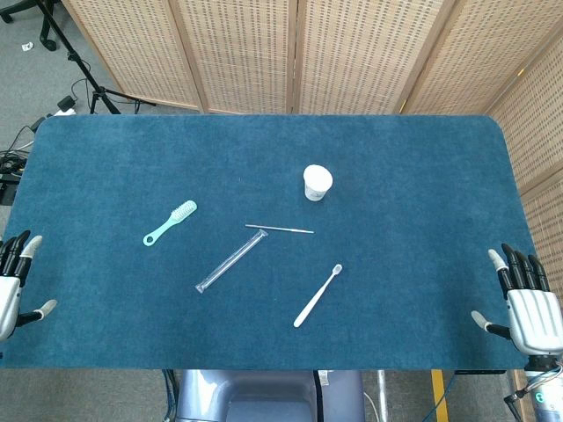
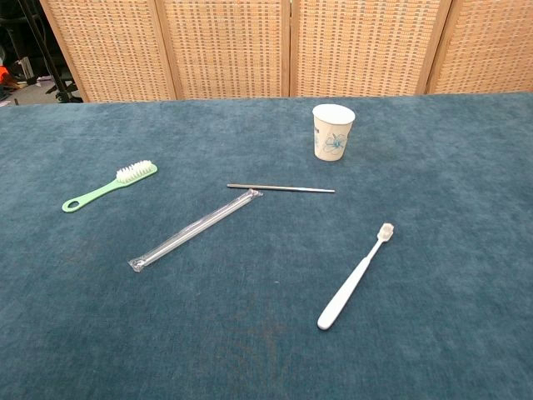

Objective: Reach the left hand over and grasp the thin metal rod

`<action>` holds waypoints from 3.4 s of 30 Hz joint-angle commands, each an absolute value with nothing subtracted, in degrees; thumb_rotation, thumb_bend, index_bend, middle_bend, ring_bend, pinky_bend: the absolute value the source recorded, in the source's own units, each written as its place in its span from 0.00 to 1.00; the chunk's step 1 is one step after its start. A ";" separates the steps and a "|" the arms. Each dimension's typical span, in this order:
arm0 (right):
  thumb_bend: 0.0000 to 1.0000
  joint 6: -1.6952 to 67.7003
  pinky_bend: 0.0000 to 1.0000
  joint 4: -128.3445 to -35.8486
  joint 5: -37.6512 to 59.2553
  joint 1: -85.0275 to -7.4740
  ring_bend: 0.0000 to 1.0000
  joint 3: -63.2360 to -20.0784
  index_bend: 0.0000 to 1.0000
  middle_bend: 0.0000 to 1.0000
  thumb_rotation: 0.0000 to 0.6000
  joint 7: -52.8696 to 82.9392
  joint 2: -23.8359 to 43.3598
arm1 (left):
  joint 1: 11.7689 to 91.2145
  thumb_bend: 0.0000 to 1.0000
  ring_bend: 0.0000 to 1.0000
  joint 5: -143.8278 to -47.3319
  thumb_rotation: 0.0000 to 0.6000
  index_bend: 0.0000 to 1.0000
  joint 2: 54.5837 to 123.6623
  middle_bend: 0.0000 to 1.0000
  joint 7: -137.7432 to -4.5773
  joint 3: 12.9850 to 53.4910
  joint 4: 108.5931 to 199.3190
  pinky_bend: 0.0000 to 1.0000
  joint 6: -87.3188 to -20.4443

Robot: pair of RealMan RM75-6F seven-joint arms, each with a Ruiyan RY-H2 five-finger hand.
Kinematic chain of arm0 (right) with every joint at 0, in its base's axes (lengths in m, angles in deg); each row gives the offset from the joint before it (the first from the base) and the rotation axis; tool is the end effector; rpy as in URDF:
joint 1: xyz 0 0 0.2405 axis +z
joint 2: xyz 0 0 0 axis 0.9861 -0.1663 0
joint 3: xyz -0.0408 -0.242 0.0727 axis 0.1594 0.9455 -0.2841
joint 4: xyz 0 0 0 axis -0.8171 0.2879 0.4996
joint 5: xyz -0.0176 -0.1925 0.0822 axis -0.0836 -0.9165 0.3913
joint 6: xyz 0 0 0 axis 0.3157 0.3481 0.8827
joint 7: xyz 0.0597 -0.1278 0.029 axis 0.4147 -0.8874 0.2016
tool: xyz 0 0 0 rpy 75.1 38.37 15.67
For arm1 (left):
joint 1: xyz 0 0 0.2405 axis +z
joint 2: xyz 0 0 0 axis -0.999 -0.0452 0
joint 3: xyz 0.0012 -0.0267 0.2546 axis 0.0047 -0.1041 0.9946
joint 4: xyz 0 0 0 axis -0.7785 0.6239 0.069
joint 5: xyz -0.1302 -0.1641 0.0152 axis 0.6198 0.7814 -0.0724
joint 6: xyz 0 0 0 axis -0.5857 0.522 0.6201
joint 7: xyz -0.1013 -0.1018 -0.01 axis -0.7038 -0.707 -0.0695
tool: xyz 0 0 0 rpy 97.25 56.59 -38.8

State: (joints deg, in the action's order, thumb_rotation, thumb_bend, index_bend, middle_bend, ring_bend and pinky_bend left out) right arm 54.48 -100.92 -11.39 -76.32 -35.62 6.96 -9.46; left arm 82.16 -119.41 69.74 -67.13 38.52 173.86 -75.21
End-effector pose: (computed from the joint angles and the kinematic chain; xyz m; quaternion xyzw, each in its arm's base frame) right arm -0.3103 -0.1816 0.1632 0.5996 -0.3565 0.3612 0.6188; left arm -0.3113 0.1833 0.1632 -0.6029 -0.3621 -0.3676 0.6085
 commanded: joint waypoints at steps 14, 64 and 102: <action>0.00 54.50 0.00 -101.43 -11.49 -76.47 0.00 -35.52 0.00 0.00 1.00 7.45 -9.67 | 81.54 0.00 0.16 -117.18 1.00 0.00 69.82 0.19 -68.66 38.04 174.86 0.14 -72.93; 0.00 48.15 0.00 -99.49 -4.63 -74.38 0.00 -37.55 0.00 0.00 1.00 11.78 -10.65 | 29.89 0.87 1.00 -64.92 1.00 0.01 91.26 1.00 -50.44 29.92 169.85 1.00 -25.72; 0.00 46.72 0.00 -98.38 -2.13 -74.43 0.00 -38.55 0.00 0.00 1.00 16.54 -12.37 | 19.01 0.86 1.00 -56.73 1.00 0.01 103.81 1.00 -55.90 32.18 154.03 1.00 -22.34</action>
